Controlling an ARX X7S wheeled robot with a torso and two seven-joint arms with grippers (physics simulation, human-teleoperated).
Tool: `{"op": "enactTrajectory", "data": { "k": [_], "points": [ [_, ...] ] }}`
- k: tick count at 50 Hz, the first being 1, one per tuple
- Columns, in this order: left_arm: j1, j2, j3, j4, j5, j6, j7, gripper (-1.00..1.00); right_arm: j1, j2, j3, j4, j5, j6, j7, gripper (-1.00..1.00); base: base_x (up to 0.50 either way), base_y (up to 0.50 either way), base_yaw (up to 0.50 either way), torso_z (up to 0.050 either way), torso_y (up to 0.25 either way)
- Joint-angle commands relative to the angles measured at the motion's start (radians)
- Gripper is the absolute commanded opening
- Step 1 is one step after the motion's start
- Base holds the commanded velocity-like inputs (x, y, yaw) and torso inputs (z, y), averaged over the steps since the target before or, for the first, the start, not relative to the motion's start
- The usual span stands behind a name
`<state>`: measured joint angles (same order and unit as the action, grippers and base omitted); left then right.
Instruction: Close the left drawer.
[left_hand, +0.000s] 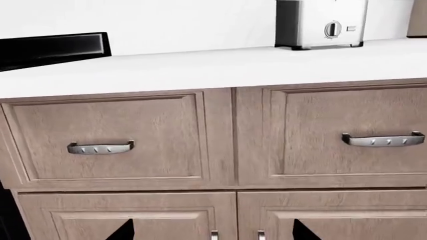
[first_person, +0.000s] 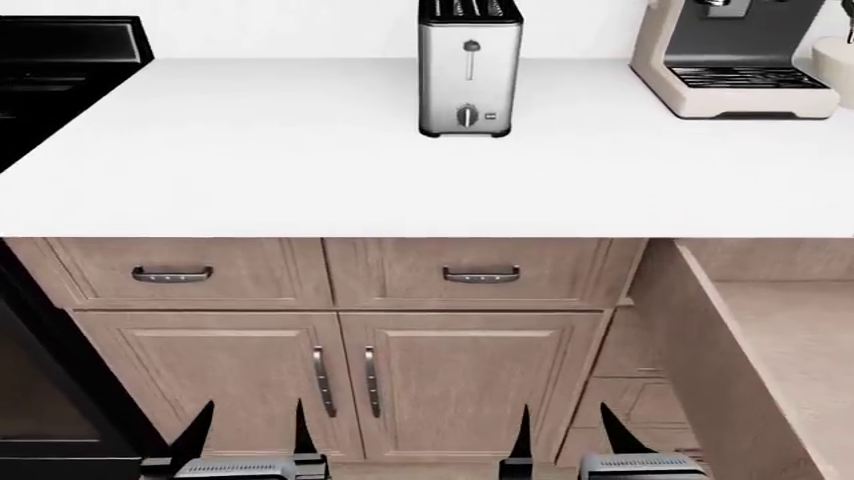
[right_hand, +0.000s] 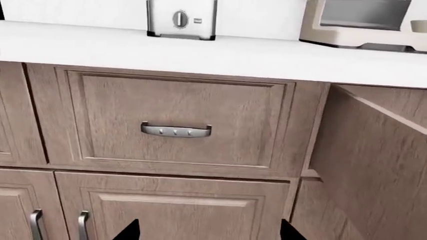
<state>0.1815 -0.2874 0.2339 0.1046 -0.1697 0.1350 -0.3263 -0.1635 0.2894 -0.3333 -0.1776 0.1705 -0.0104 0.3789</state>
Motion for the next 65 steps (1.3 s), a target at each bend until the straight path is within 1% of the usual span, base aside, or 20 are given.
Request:
{"op": "enactTrajectory", "data": {
  "k": [1,13,23,30,32,33,34,36,38,41,44,46,48,52,55,59,61,62,65],
  "points": [
    [0.001,-0.004,0.003,0.005,-0.002,-0.002,-0.005,1.0,0.0,0.003,-0.004,-0.002,-0.001,0.001,0.006,1.0,0.5,0.0,0.0,0.0,0.015],
    [0.001,-0.005,0.008,0.0,-0.001,0.004,-0.009,1.0,0.001,0.004,-0.009,0.001,-0.009,-0.003,0.016,1.0,0.48,0.0,0.0,0.0,0.0],
    [-0.001,-0.008,0.011,0.0,-0.003,0.001,-0.012,1.0,0.003,0.006,-0.013,0.001,-0.009,-0.002,0.02,1.0,0.34,0.0,0.0,0.0,0.0],
    [-0.004,-0.011,0.014,0.003,-0.008,-0.004,-0.012,1.0,0.003,0.007,-0.014,0.003,-0.003,-0.014,0.018,1.0,0.04,0.0,0.0,0.0,0.0],
    [-0.006,-0.01,0.015,-0.005,-0.003,-0.001,-0.014,1.0,0.001,0.007,-0.01,0.004,0.015,-0.023,0.008,1.0,0.0,0.0,0.0,0.0,0.0],
    [-0.006,-0.011,0.015,-0.001,-0.008,-0.006,-0.012,1.0,-0.003,0.005,-0.002,0.002,0.07,-0.055,-0.025,1.0,0.0,0.0,0.0,0.0,0.0],
    [-0.008,-0.012,0.014,-0.003,-0.01,-0.004,-0.01,1.0,-0.003,0.005,0.0,0.001,0.075,-0.057,-0.026,1.0,0.0,0.0,0.0,0.0,0.0],
    [-0.007,-0.014,0.014,0.006,-0.014,-0.012,-0.011,1.0,0.006,0.01,-0.017,-0.006,0.024,-0.015,0.0,1.0,0.0,0.0,0.0,0.0,0.0],
    [-0.009,-0.015,0.016,0.004,-0.002,-0.015,-0.018,1.0,0.009,0.008,-0.012,-0.01,0.029,-0.003,0.008,1.0,0.0,0.0,0.0,0.0,0.0],
    [0.001,-0.023,0.014,0.055,-0.007,-0.053,-0.03,1.0,0.015,0.013,-0.016,-0.052,0.027,0.05,0.022,1.0,0.0,0.0,0.0,0.0,0.0],
    [0.009,-0.032,0.011,0.101,-0.011,-0.107,-0.045,1.0,0.019,0.011,-0.011,-0.084,0.069,0.095,0.019,1.0,0.0,0.0,0.0,0.0,0.0],
    [0.017,-0.042,0.011,0.136,-0.005,-0.129,-0.053,1.0,0.027,0.015,-0.019,-0.12,0.063,0.158,0.037,1.0,0.0,0.0,0.0,0.0,0.005],
    [0.016,-0.054,-0.01,0.195,-0.035,-0.175,-0.061,1.0,0.041,0.024,-0.026,-0.193,0.067,0.242,0.055,1.0,0.0,0.0,0.0,0.0,0.0],
    [0.025,-0.083,-0.023,0.298,-0.046,-0.264,-0.08,1.0,0.057,0.043,-0.024,-0.365,0.076,0.405,0.104,1.0,0.0,0.0,0.0,0.0,0.0],
    [0.026,-0.111,-0.038,0.389,-0.05,-0.327,-0.096,1.0,0.052,0.061,-0.022,-0.459,0.079,0.484,0.131,1.0,0.0,0.0,0.0,0.0,0.0],
    [0.02,-0.159,-0.095,0.539,-0.09,-0.433,-0.121,1.0,0.057,0.081,-0.024,-0.6,0.09,0.6,0.161,1.0,0.0,0.0,0.0,0.0,0.0],
    [0.02,-0.166,-0.101,0.559,-0.096,-0.447,-0.124,1.0,0.06,0.086,-0.019,-0.656,0.102,0.643,0.17,1.0,0.0,0.0,0.0,0.0,0.0],
    [0.021,-0.182,-0.131,0.612,-0.13,-0.488,-0.131,1.0,0.063,0.091,-0.011,-0.704,0.114,0.685,0.182,1.0,0.0,0.0,0.0,0.0,0.0],
    [0.022,-0.198,-0.16,0.671,-0.17,-0.536,-0.141,1.0,0.074,0.098,0.001,-0.787,0.137,0.769,0.203,1.0,0.0,0.0,0.0,0.0,0.0]
  ]
}}
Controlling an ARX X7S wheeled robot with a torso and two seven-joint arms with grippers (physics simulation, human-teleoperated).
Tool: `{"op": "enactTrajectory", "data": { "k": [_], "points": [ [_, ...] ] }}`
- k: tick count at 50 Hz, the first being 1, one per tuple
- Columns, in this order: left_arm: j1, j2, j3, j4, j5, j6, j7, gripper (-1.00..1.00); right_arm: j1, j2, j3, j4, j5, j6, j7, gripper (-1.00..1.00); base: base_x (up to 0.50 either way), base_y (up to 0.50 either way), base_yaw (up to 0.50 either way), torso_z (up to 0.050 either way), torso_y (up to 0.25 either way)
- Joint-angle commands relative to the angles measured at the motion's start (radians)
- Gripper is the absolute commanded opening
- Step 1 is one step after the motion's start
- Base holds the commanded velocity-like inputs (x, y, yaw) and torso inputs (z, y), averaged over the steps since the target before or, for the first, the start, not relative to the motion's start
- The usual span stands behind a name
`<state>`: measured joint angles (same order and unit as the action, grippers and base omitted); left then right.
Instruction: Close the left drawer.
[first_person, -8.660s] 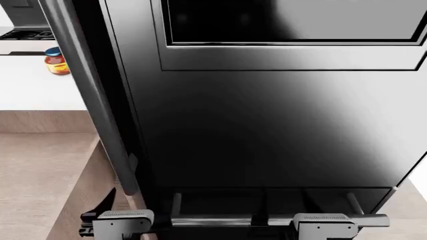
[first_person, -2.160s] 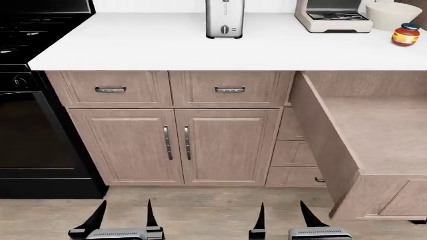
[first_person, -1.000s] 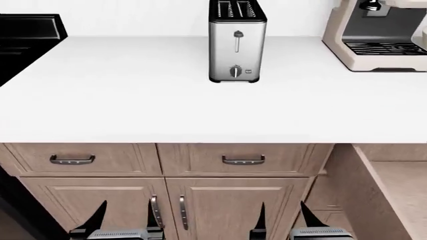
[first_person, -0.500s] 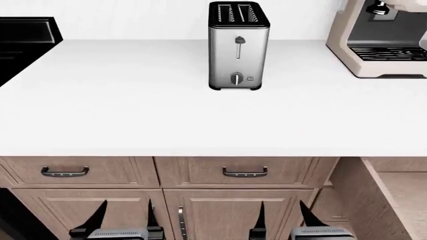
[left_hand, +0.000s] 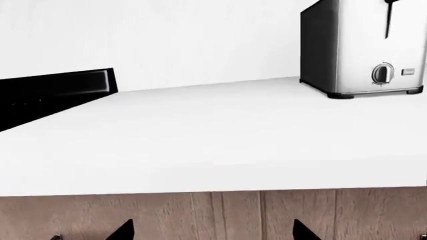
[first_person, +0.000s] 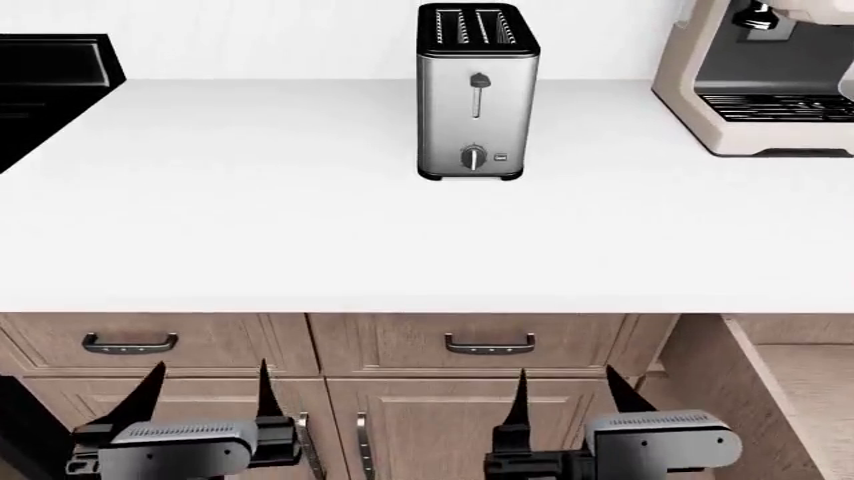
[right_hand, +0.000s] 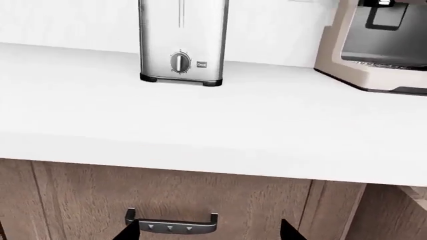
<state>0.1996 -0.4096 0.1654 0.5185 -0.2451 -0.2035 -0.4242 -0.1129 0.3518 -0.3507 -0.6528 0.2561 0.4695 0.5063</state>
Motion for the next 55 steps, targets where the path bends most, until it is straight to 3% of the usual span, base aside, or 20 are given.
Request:
{"op": "enactTrajectory", "data": {
  "k": [1,3,6,8,12,14,26,32,36,43,55],
  "points": [
    [0.007,-0.082,-0.096,0.274,-0.099,-0.205,-0.044,1.0,0.027,0.037,0.021,-0.329,0.057,0.307,0.08,1.0,0.0,0.0,0.0,0.0,0.0],
    [0.015,-0.097,-0.11,0.312,-0.115,-0.224,-0.047,1.0,0.048,0.046,0.024,-0.392,0.093,0.383,0.108,1.0,0.0,0.0,0.0,0.0,0.0],
    [0.008,-0.118,-0.15,0.37,-0.166,-0.278,-0.058,1.0,0.203,0.276,-0.124,-0.394,0.403,0.297,0.454,1.0,0.0,0.0,0.0,0.0,0.0],
    [0.006,-0.135,-0.168,0.406,-0.189,-0.302,-0.062,1.0,0.429,0.452,-0.365,-0.394,0.611,0.164,0.732,1.0,0.0,0.0,0.0,0.0,0.0],
    [-0.013,-0.161,-0.214,0.459,-0.244,-0.355,-0.079,1.0,0.924,0.608,-0.952,-0.394,0.76,-0.121,1.051,1.0,0.0,0.0,0.0,0.0,0.0],
    [-0.037,-0.179,-0.253,0.496,-0.313,-0.41,-0.101,1.0,0.996,0.643,-1.03,-0.394,0.772,-0.166,1.064,1.0,0.0,0.0,0.0,0.0,0.0],
    [-0.039,-0.243,-0.306,0.524,-0.417,-0.413,-0.151,1.0,1.402,0.803,-1.378,-0.394,0.851,-0.349,1.064,1.0,0.0,0.0,0.0,0.0,0.0],
    [-0.042,-0.32,-0.29,0.526,-0.49,-0.375,-0.232,1.0,1.598,0.861,-1.624,-0.394,0.808,-0.457,1.064,1.0,0.0,0.0,0.0,0.0,0.0],
    [-0.043,-0.395,-0.262,0.526,-0.537,-0.319,-0.305,1.0,1.657,0.894,-1.697,-0.394,0.801,-0.481,1.064,1.0,0.0,0.0,0.0,0.0,0.0],
    [-0.053,-0.448,-0.245,0.522,-0.575,-0.281,-0.354,1.0,1.833,0.974,-1.924,-0.394,0.734,-0.592,1.064,1.0,0.0,0.0,0.0,0.0,0.0],
    [-0.047,-0.476,-0.208,0.511,-0.559,-0.244,-0.37,1.0,1.841,0.962,-1.898,-0.394,0.784,-0.544,1.064,1.0,0.0,0.0,0.0,0.0,0.0]
  ]
}}
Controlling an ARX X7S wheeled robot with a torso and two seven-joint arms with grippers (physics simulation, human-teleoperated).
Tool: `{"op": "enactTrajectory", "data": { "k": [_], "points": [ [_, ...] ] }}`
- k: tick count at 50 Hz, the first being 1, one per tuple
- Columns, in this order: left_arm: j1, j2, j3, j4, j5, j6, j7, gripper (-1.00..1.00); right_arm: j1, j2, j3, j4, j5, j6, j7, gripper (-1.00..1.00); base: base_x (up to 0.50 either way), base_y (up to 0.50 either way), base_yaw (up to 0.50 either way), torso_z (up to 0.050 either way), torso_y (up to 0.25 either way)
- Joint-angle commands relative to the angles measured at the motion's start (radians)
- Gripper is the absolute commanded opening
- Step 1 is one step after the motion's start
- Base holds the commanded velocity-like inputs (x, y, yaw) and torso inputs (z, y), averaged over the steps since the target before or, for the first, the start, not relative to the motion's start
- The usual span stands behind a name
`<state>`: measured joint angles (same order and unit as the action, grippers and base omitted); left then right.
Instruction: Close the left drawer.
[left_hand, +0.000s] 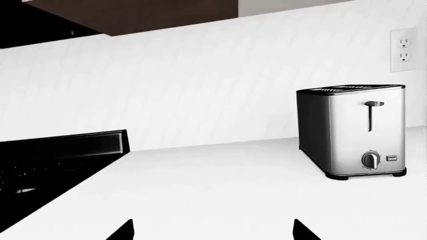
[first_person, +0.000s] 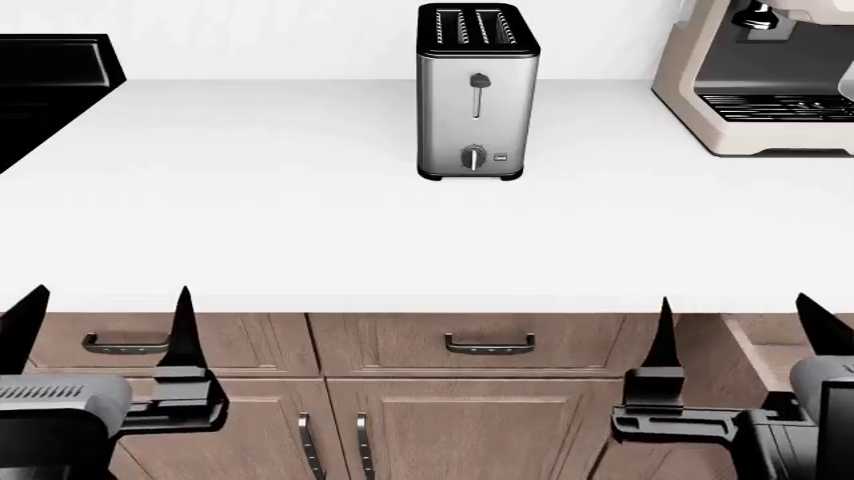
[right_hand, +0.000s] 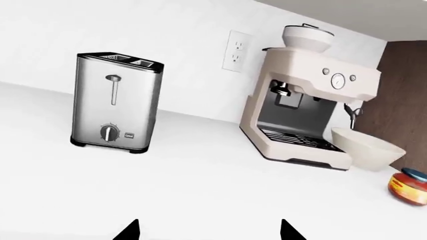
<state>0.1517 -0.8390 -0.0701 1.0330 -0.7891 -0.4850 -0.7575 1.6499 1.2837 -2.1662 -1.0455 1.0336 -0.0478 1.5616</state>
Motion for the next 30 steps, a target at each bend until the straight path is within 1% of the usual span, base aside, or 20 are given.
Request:
{"op": "enactTrajectory", "data": {
  "k": [1,9,12,15,18,19,21,24,28,30],
  "points": [
    [0.002,-0.047,0.03,-0.005,-0.012,0.04,-0.037,1.0,0.076,0.028,-0.086,-0.002,0.001,-0.035,0.009,1.0,0.0,0.0,0.0,0.0,0.0],
    [-0.001,-0.059,0.039,-0.008,-0.016,0.049,-0.046,1.0,0.092,0.026,-0.11,-0.002,-0.012,-0.051,0.009,1.0,0.0,0.0,-0.01,0.0,0.0],
    [-0.002,-0.063,0.041,-0.011,-0.016,0.053,-0.05,1.0,0.074,0.03,-0.083,-0.002,-0.004,-0.04,0.009,1.0,-0.18,0.0,-0.46,0.0,0.0],
    [0.0,-0.065,0.044,-0.011,-0.015,0.058,-0.052,1.0,0.076,0.038,-0.097,-0.002,-0.018,-0.051,0.009,1.0,-0.31,0.01,-0.5,0.0,0.0],
    [0.003,-0.065,0.052,-0.011,-0.011,0.062,-0.054,1.0,0.004,0.027,-0.01,-0.002,-0.009,-0.032,0.009,1.0,-0.31,0.01,-0.5,0.0,0.0],
    [0.001,-0.071,0.046,-0.01,-0.021,0.062,-0.058,1.0,-0.006,0.027,-0.003,-0.002,-0.012,-0.032,0.009,1.0,-0.31,0.02,-0.49,0.0,0.0],
    [-0.001,-0.072,0.047,-0.015,-0.02,0.066,-0.059,1.0,0.019,0.034,-0.04,-0.002,-0.024,-0.046,0.009,1.0,-0.31,0.02,-0.49,0.0,0.0],
    [0.001,-0.075,0.051,-0.012,-0.022,0.067,-0.065,1.0,0.033,0.029,-0.049,-0.002,-0.019,-0.043,0.009,1.0,-0.31,0.02,-0.5,0.0,0.0],
    [0.003,-0.079,0.052,-0.014,-0.019,0.074,-0.066,1.0,0.073,0.042,-0.106,-0.002,-0.033,-0.06,0.009,1.0,-0.31,0.03,-0.49,0.0,0.0],
    [0.004,-0.08,0.05,-0.014,-0.024,0.079,-0.07,1.0,0.071,0.034,-0.095,-0.002,-0.024,-0.054,0.009,1.0,-0.31,0.04,-0.5,0.0,0.0]
  ]
}}
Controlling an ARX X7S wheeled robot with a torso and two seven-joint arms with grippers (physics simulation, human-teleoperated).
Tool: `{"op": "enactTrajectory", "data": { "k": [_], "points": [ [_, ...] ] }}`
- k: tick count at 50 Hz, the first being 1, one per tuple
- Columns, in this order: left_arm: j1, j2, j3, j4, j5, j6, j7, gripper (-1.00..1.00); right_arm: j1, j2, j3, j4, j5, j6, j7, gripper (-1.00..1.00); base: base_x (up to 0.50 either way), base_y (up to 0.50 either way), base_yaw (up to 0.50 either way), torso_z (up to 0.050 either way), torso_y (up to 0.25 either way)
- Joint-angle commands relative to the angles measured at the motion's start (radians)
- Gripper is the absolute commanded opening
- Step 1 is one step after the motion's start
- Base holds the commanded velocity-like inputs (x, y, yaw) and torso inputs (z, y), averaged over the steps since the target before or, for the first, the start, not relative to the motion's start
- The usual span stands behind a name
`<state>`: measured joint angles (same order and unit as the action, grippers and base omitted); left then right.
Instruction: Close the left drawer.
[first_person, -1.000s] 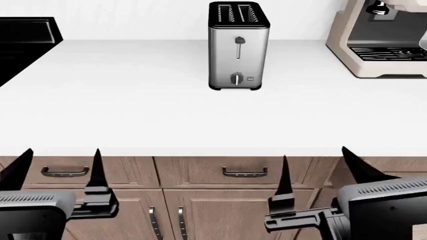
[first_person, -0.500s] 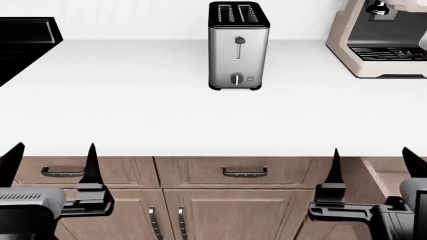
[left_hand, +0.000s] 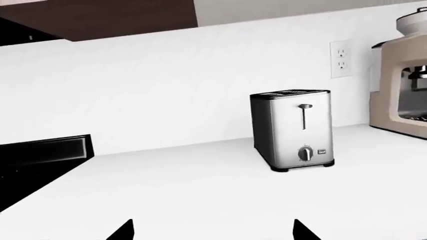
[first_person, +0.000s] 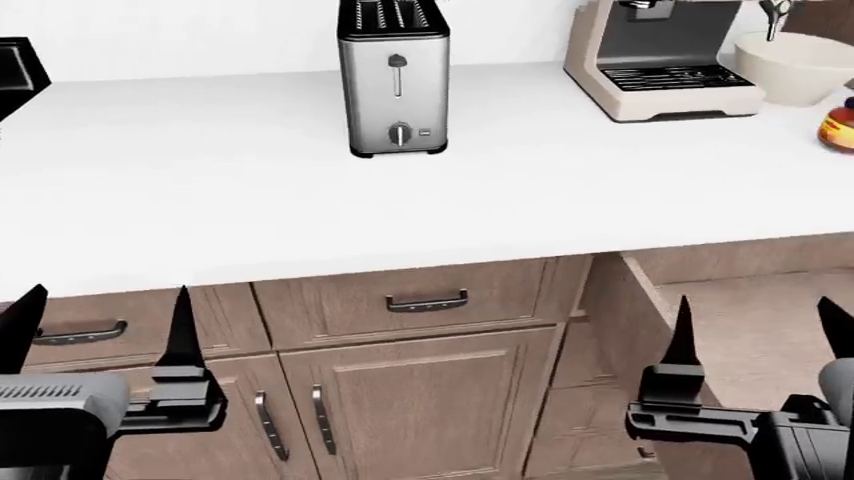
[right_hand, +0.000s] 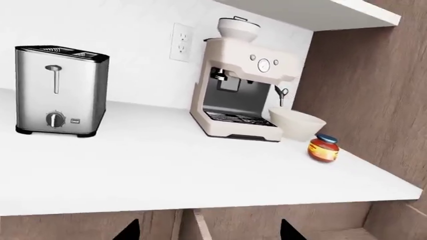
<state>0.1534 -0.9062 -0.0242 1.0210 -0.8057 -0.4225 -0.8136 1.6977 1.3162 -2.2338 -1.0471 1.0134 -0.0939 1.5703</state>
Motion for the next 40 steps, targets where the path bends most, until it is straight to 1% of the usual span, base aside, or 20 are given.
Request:
{"op": "enactTrajectory", "data": {
  "k": [1,10,25,36,40],
  "points": [
    [0.005,-0.015,0.003,-0.002,-0.008,0.018,-0.014,1.0,0.014,-0.001,-0.014,0.0,0.0,-0.001,0.0,1.0,-0.31,0.04,-0.5,0.0,0.0],
    [-0.003,-0.023,0.019,-0.003,-0.007,0.024,-0.02,1.0,0.069,0.016,-0.086,0.0,-0.018,-0.021,0.0,1.0,-0.31,0.05,-0.5,0.0,0.0],
    [-0.007,-0.035,0.037,-0.009,-0.008,0.039,-0.031,1.0,0.095,0.024,-0.133,0.0,-0.038,-0.043,0.0,1.0,-0.3,0.07,-0.5,0.0,0.0],
    [-0.008,-0.04,0.048,-0.016,-0.006,0.047,-0.033,1.0,0.088,0.037,-0.135,0.0,-0.049,-0.043,0.0,1.0,-0.28,0.09,-0.5,0.0,0.0],
    [-0.007,-0.039,0.054,-0.02,-0.001,0.051,-0.033,1.0,0.056,0.047,-0.12,0.0,-0.067,-0.045,0.0,1.0,-0.26,0.1,-0.5,0.0,0.0]
  ]
}}
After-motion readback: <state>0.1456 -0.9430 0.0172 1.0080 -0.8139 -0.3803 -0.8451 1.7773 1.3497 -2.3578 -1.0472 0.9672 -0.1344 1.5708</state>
